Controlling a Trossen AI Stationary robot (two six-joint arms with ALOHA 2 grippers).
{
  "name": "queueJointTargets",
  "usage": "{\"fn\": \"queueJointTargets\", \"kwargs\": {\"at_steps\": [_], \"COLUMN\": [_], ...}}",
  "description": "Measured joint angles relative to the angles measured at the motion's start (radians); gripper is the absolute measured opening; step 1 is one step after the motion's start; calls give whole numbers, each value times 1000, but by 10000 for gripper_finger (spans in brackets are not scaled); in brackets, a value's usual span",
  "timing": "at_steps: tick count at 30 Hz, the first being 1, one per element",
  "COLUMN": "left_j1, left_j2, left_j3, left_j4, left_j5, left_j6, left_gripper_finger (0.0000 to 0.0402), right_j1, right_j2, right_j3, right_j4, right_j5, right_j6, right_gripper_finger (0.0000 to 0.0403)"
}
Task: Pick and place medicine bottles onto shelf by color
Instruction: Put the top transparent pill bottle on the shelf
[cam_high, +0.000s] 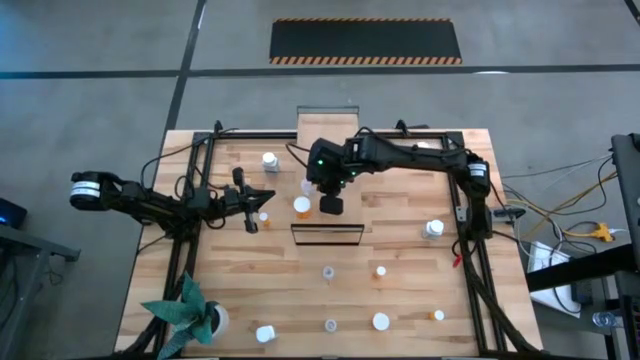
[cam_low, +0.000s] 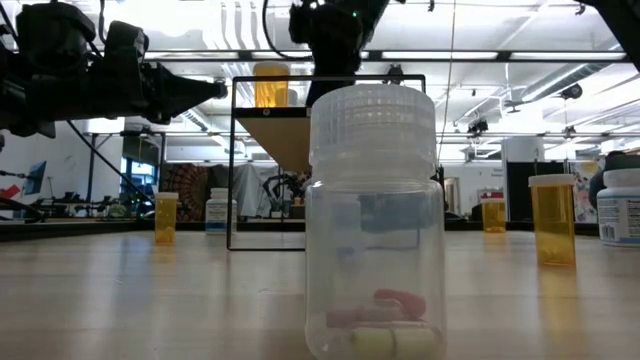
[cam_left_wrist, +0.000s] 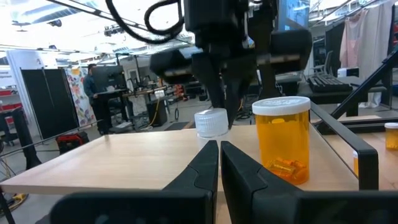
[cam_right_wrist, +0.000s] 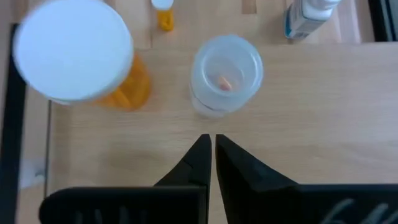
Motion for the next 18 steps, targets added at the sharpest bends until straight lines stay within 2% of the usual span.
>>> {"fn": "queueJointTargets", "kwargs": {"at_steps": [6, 18], "left_j1": [0, 0], "left_j2": [0, 0], "left_j3": [0, 0], "left_j4": [0, 0], "left_j5": [0, 0], "left_j6": [0, 0], "left_gripper_finger": [2, 2], "right_j1": [-3, -6], "right_j2": [0, -1], "right_j3": [-72, -95], "right_j4": [87, 169], "right_j5": [-3, -29], "right_j6": [7, 8], "right_gripper_finger": [13, 13]}}
